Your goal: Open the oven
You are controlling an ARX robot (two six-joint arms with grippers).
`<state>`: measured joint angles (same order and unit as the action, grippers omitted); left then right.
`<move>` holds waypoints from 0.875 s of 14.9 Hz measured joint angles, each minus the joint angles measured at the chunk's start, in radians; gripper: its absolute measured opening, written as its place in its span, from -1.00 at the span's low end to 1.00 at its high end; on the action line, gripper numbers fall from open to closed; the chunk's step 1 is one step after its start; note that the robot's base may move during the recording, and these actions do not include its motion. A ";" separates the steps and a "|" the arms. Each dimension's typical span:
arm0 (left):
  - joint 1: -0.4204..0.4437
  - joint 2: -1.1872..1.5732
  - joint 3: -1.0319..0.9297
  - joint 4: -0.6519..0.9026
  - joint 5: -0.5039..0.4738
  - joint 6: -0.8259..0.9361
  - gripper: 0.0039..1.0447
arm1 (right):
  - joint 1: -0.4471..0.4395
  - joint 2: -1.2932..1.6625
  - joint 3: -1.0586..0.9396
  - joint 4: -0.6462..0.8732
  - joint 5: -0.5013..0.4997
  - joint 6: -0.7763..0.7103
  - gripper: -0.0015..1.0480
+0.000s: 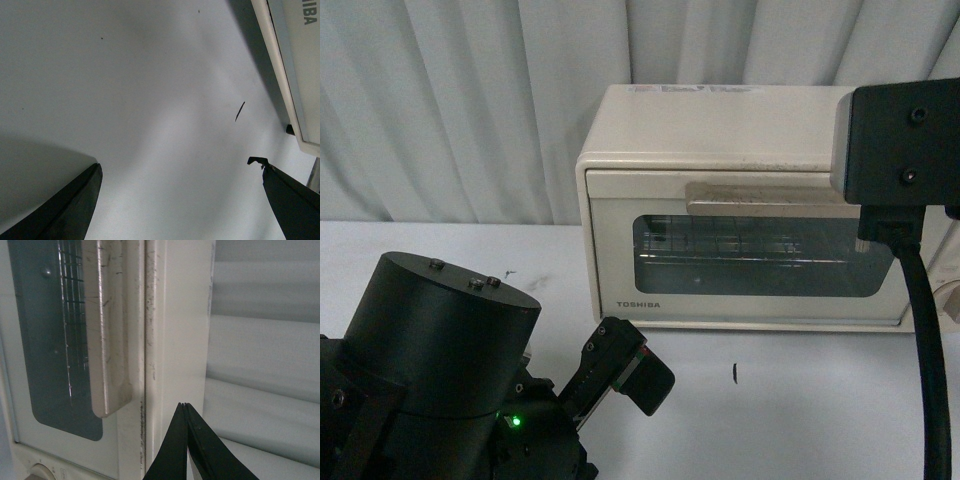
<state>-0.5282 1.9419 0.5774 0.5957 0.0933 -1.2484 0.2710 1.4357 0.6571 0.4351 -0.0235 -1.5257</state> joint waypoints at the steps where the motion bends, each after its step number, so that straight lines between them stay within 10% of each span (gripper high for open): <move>1: 0.000 0.000 0.000 0.000 0.000 0.000 0.88 | 0.004 0.005 0.000 0.000 0.000 -0.002 -0.96; 13: 0.000 0.000 0.000 0.000 0.000 0.000 0.88 | 0.030 0.133 0.070 -0.061 -0.035 0.032 -0.96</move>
<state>-0.5282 1.9419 0.5774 0.5957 0.0933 -1.2484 0.3008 1.5688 0.7269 0.3744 -0.0582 -1.4933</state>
